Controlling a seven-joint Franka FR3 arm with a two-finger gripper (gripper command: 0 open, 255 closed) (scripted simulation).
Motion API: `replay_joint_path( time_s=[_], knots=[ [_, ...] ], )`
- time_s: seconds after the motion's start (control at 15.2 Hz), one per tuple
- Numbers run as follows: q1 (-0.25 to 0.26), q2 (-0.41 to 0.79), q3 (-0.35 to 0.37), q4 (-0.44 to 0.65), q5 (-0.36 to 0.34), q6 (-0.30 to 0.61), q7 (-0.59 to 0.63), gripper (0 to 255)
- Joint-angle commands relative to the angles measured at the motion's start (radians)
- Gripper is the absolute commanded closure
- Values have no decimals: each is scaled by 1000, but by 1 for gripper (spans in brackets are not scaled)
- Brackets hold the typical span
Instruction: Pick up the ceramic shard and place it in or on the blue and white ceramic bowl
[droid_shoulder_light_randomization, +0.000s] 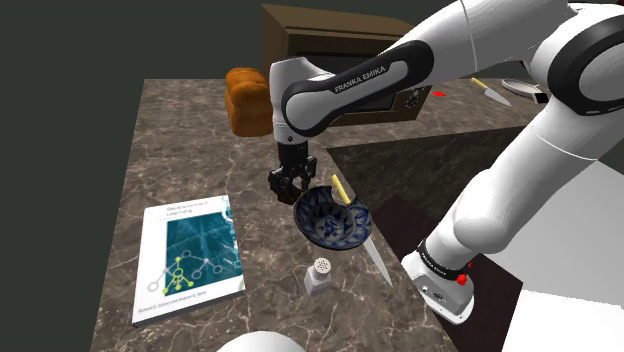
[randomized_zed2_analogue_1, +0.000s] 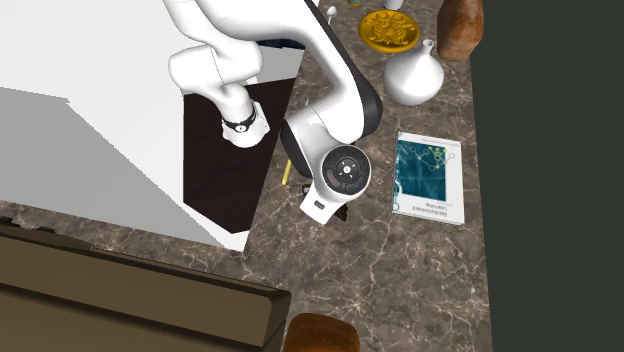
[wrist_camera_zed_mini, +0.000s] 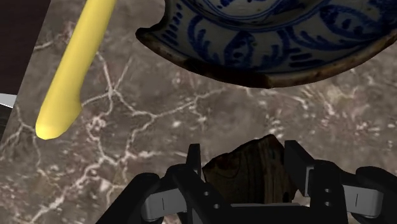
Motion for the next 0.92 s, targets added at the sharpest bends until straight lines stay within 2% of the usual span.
replay_joint_path(
  time_s=[0.0,0.66,0.73,0.79,0.86],
  knots=[
    [1,4,2,-6,0,-1,1,255],
    [-2,-60,-8,56,9,-125,3,255],
    [-2,-53,-6,45,8,-107,2,255],
    [-2,-53,-6,45,8,-107,2,0],
    [2,-19,2,78,6,-102,39,0]
  ],
)
